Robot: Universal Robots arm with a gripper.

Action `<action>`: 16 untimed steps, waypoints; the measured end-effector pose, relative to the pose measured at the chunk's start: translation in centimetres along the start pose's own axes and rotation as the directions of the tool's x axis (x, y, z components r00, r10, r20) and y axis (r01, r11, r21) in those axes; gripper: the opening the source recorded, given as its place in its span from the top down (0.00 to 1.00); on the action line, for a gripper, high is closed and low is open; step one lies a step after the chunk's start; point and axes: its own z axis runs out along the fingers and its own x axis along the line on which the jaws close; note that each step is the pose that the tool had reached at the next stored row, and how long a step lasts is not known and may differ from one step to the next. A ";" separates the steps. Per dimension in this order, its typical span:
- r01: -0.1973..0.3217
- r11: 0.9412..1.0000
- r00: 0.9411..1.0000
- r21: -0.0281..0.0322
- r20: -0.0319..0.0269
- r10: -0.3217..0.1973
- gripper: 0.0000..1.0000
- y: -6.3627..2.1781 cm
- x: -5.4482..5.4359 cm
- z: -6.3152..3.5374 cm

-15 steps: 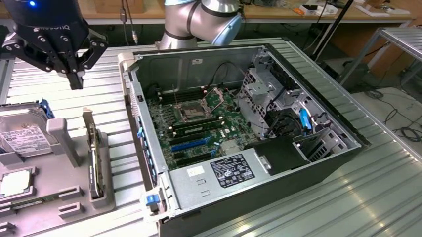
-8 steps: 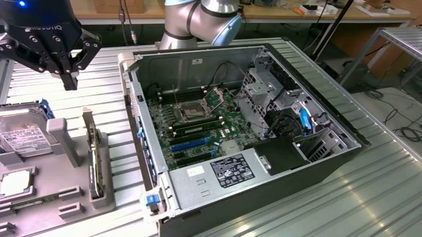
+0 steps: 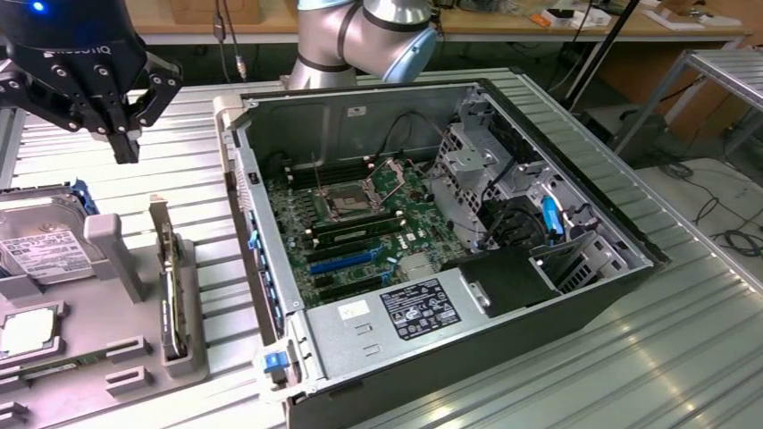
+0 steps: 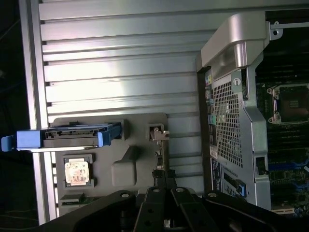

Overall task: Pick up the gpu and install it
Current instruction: 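Pick up the gpu and move the gpu toward the slot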

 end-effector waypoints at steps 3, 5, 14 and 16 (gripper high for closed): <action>0.000 1.000 1.000 0.000 0.000 0.000 0.89 0.00 0.0 0.00; 0.000 1.000 1.000 0.000 0.000 0.000 0.89 0.00 0.0 0.00; 0.000 1.000 1.000 0.000 0.000 0.000 0.58 0.00 0.0 0.00; 0.000 1.000 1.000 0.000 0.000 0.000 0.58 0.00 0.0 0.00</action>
